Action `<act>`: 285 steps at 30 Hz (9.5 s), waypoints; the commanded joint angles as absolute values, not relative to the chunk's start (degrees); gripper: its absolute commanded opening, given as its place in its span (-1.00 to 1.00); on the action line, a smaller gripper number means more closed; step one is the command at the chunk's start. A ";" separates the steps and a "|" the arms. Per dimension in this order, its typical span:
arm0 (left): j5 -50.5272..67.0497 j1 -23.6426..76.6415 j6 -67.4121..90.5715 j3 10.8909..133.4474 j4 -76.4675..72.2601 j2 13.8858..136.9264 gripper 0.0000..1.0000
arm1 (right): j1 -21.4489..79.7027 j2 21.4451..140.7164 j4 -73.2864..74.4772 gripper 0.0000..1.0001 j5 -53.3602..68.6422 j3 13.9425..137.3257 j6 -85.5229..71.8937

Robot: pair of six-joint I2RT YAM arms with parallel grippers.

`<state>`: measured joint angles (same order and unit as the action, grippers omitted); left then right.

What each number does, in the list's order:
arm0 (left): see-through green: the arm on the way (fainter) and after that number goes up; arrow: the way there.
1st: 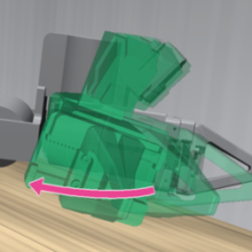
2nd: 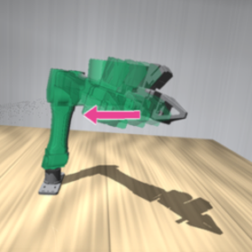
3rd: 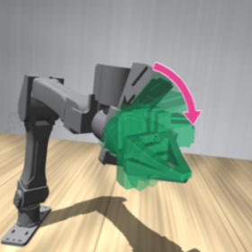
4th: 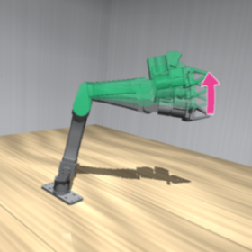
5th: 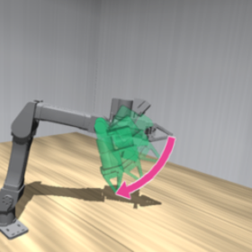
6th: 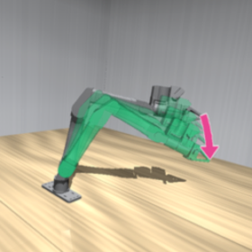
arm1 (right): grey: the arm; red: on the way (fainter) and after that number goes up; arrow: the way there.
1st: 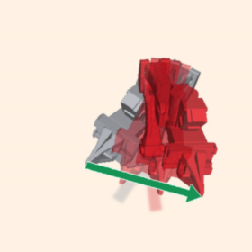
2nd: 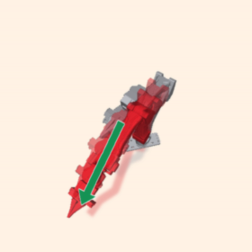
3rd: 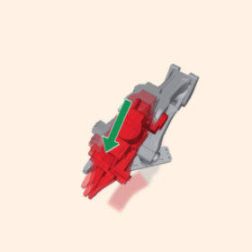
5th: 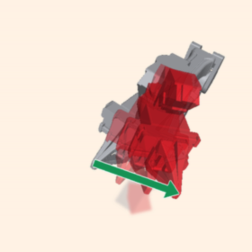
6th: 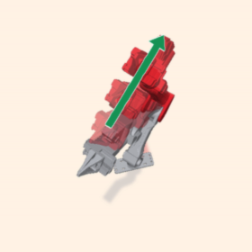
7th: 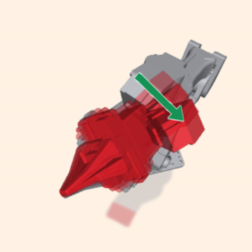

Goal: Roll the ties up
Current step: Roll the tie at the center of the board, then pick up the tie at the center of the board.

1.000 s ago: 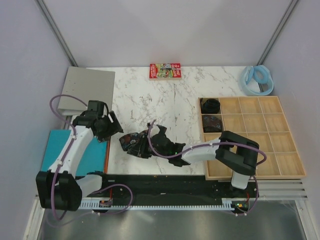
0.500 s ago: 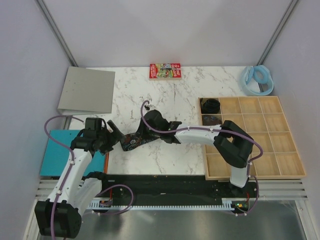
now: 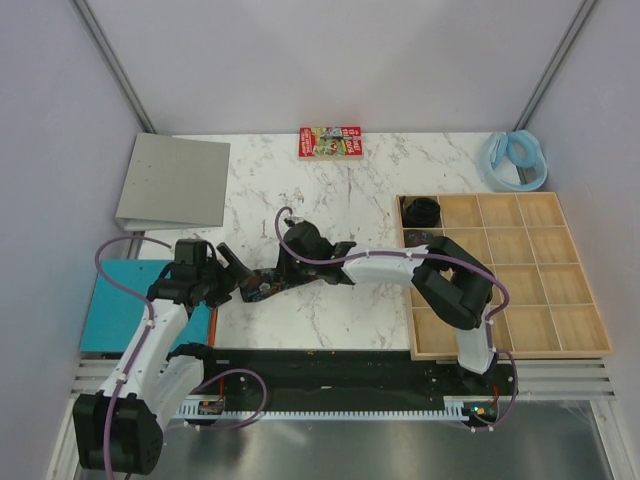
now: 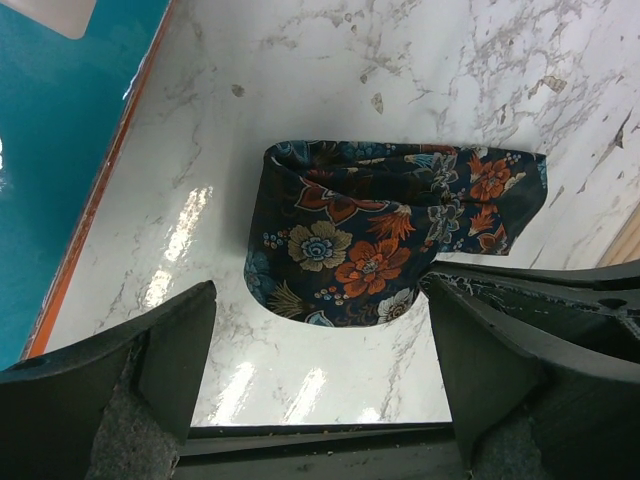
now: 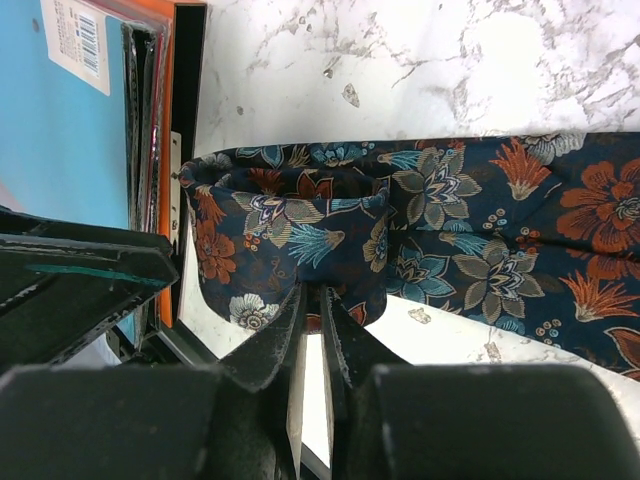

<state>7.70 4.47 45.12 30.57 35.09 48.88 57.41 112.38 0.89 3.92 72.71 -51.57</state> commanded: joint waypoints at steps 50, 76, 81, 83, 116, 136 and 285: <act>5.19 16.26 49.40 17.93 9.58 57.92 0.15 | 54.84 117.69 -5.98 -0.71 8.53 68.20 -52.91; -7.63 20.83 33.23 55.01 48.76 78.13 -0.18 | 47.56 105.49 -1.59 -0.44 10.46 63.99 -51.68; -13.52 24.86 32.43 60.89 53.52 83.92 -0.19 | 43.16 101.26 -1.23 -0.42 11.42 59.42 -50.36; -17.30 26.97 32.87 62.04 54.84 84.81 -0.19 | 41.50 99.67 -1.23 -0.42 12.04 57.58 -50.19; -38.32 48.86 44.91 75.58 67.06 112.67 0.02 | 33.05 89.83 -1.05 -0.41 14.41 47.37 -49.31; -25.93 49.57 38.77 80.06 62.49 106.88 0.73 | 32.87 85.70 2.98 -0.39 12.57 47.11 -49.75; 2.63 25.22 38.41 42.61 34.97 64.96 0.08 | 50.19 120.32 -37.89 -0.79 26.90 51.24 -64.51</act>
